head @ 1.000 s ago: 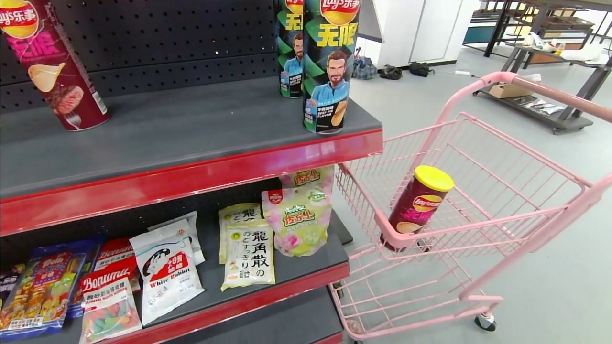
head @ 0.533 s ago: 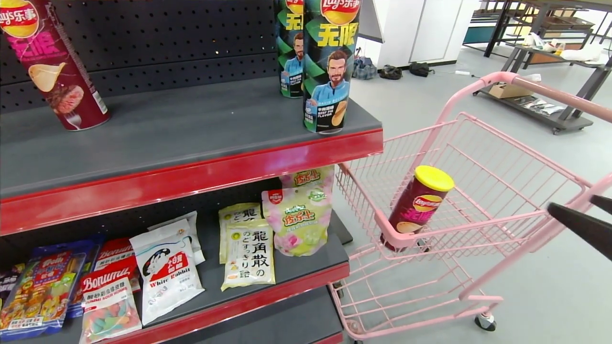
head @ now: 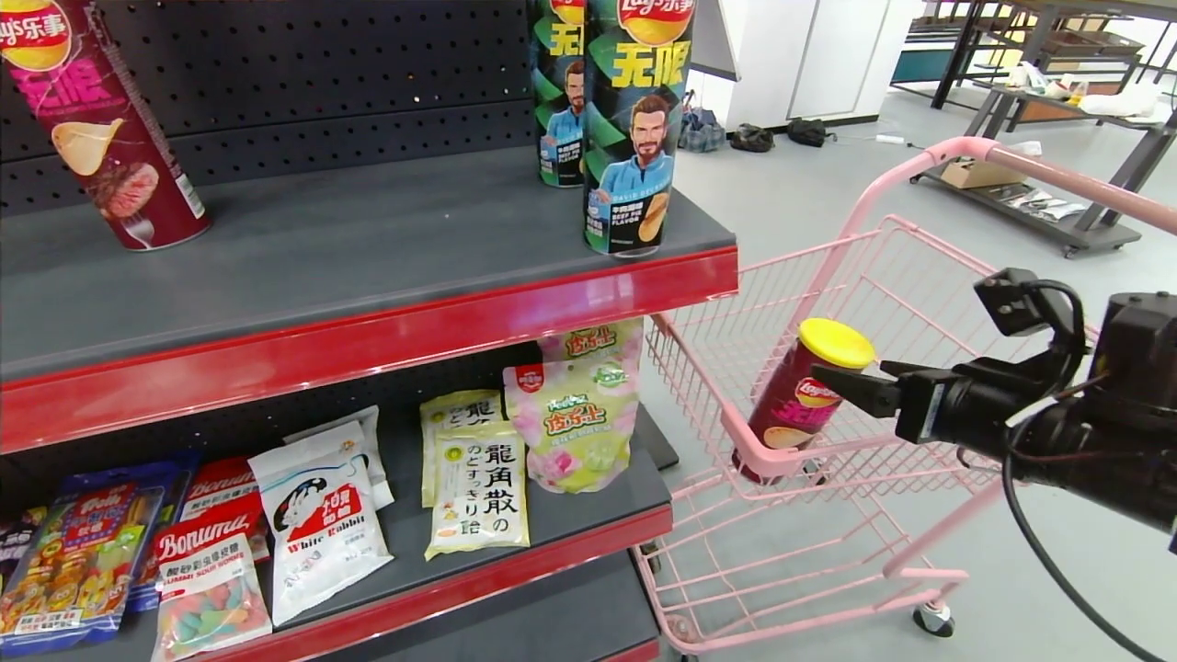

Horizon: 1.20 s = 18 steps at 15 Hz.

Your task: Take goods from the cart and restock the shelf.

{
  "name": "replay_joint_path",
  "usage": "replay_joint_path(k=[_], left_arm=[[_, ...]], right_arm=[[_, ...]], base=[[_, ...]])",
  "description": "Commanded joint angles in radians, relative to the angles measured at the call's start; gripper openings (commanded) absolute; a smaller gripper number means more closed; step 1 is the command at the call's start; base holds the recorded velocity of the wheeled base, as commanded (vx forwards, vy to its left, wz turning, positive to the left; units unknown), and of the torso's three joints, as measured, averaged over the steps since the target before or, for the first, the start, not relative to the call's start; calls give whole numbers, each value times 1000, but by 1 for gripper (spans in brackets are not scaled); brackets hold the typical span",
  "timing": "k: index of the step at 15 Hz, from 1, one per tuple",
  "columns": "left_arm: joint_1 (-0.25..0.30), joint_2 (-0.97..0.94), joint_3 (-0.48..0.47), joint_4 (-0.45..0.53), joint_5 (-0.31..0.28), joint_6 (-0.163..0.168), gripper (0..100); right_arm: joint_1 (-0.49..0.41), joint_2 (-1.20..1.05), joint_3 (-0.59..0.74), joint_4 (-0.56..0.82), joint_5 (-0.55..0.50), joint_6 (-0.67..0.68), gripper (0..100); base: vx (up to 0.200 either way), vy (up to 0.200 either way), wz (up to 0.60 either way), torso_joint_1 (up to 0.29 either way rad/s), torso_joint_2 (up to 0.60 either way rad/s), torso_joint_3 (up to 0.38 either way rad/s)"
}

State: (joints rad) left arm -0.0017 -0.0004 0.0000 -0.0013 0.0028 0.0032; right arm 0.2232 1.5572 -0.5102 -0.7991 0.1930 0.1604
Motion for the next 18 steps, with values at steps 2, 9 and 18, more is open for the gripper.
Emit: replay_joint_path(k=[2, 9, 18], left_arm=[[0, 0, 0, 0, 0, 0, 100], [0, 0, 0, 0, 0, 0, 100], [0, 0, 0, 0, 0, 0, 100]], right_arm=[[-1, 141, -8, -60, -1, 7, 100], [-18, 261, -51, -114, -1, 45, 100], [-2, 351, -142, -158, -1, 41, 100]], base=[[0, 0, 0, 0, 0, 0], [0, 0, 0, 0, 0, 0], [0, 0, 0, 0, 0, 0]])
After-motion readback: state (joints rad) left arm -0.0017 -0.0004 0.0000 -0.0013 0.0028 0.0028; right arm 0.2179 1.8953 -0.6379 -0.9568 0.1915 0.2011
